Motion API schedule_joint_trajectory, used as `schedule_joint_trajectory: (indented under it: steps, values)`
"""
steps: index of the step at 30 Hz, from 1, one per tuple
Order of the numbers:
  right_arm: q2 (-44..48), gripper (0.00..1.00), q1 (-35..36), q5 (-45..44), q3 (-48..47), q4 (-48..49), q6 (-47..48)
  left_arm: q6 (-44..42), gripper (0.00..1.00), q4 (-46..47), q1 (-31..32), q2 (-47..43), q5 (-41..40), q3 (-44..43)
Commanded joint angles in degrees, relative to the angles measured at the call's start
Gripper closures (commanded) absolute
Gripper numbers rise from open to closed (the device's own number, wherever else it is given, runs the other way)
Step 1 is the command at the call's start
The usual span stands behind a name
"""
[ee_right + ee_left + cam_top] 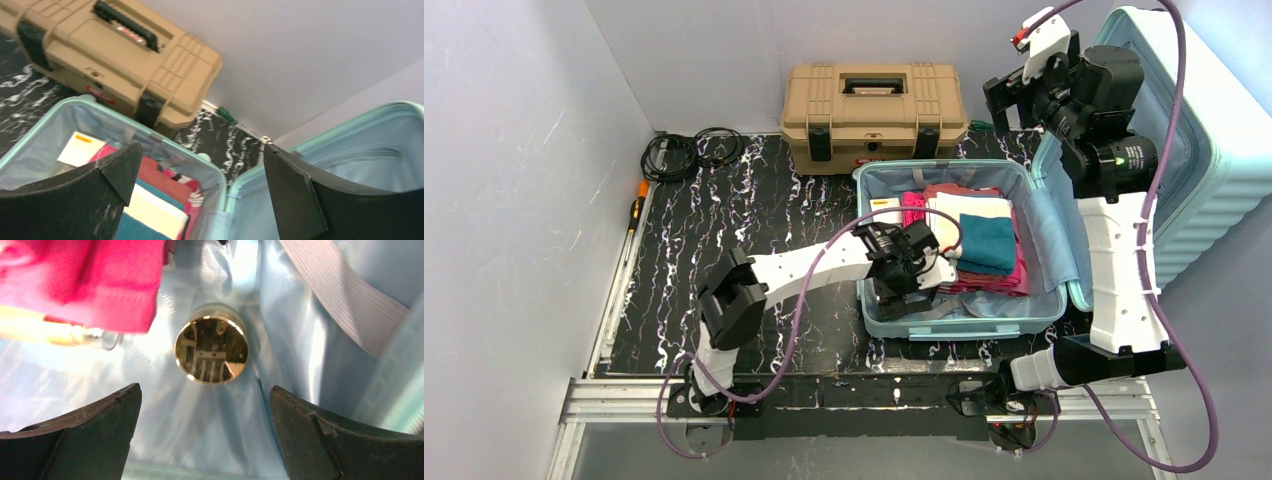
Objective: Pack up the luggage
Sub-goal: Place the personal item in the luggage, then close the luggage at the center of the board.
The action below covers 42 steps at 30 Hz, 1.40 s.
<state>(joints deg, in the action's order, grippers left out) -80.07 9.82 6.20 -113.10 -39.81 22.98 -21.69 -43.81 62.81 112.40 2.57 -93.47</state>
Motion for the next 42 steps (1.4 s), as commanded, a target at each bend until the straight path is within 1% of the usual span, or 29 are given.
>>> schedule_joint_trajectory:
  steps: [1, 4, 6, 8, 10, 12, 14, 17, 20, 23, 25, 27, 33, 36, 42]
  values:
    - [-0.8, 0.0, -0.1, -9.6, -7.1, -1.9, 5.6, -1.7, 0.02, -3.5, -0.1, -10.2, -1.5, -1.6]
    - [-2.0, 0.0, 0.0, -18.3, -8.5, 0.1, 10.1, -2.5, 0.02, -4.2, 0.0, -14.5, -4.5, -0.8]
    - [-1.1, 0.0, 0.0, -23.7, -6.0, 3.9, 13.7, -2.8, 0.02, -4.3, -0.1, -17.3, -6.9, 0.2]
    - [0.0, 0.0, 0.0, -27.2, -2.8, 7.5, 16.3, -2.7, 0.02, -4.3, -0.6, -20.0, -9.2, 1.4]
    - [0.3, 0.0, 0.0, -30.6, -1.2, 10.2, 18.5, -2.4, 0.02, -4.3, -2.3, -22.7, -10.6, 2.6]
    - [0.7, 0.0, 0.0, -35.0, 0.3, 13.9, 21.4, -2.4, 0.02, -4.3, -5.1, -24.4, -11.1, 3.8]
    - [1.6, 0.0, 0.0, -39.3, 3.1, 18.7, 25.1, -2.2, 0.02, -4.3, -9.2, -25.9, -10.1, 5.6]
    - [2.7, 0.0, 0.0, -43.7, 5.9, 24.7, 30.5, -1.7, 0.02, -4.2, -16.0, -27.9, -7.8, 8.4]
    - [3.7, 0.0, 0.0, -48.0, 8.6, 31.2, 35.7, -1.7, 0.02, -3.2, -20.9, -30.4, -6.4, 11.7]
    - [5.0, 0.0, 0.0, -50.1, 11.1, 38.0, 39.1, -1.8, 0.02, -2.0, -23.4, -33.0, -6.2, 14.7]
    - [6.2, 0.06, 0.0, -50.6, 13.0, 42.7, 41.3, -1.7, 0.02, -1.8, -24.5, -34.3, -5.8, 15.9]
    - [6.1, 0.09, 0.0, -51.9, 13.8, 45.5, 44.1, -1.2, 0.02, -1.8, -25.5, -35.4, -5.4, 16.8]
    - [4.8, 0.17, 0.0, -53.8, 16.3, 48.1, 50.4, -0.7, 0.02, -1.7, -27.7, -38.1, -5.0, 18.2]
    - [3.7, 0.22, -0.2, -55.0, 16.3, 49.3, 52.5, -0.6, 0.02, -1.7, -28.4, -39.0, -5.2, 18.9]
    - [2.8, 0.23, -0.6, -55.1, 14.4, 45.4, 51.9, -0.7, 0.02, -1.6, -29.7, -40.6, -5.0, 20.3]
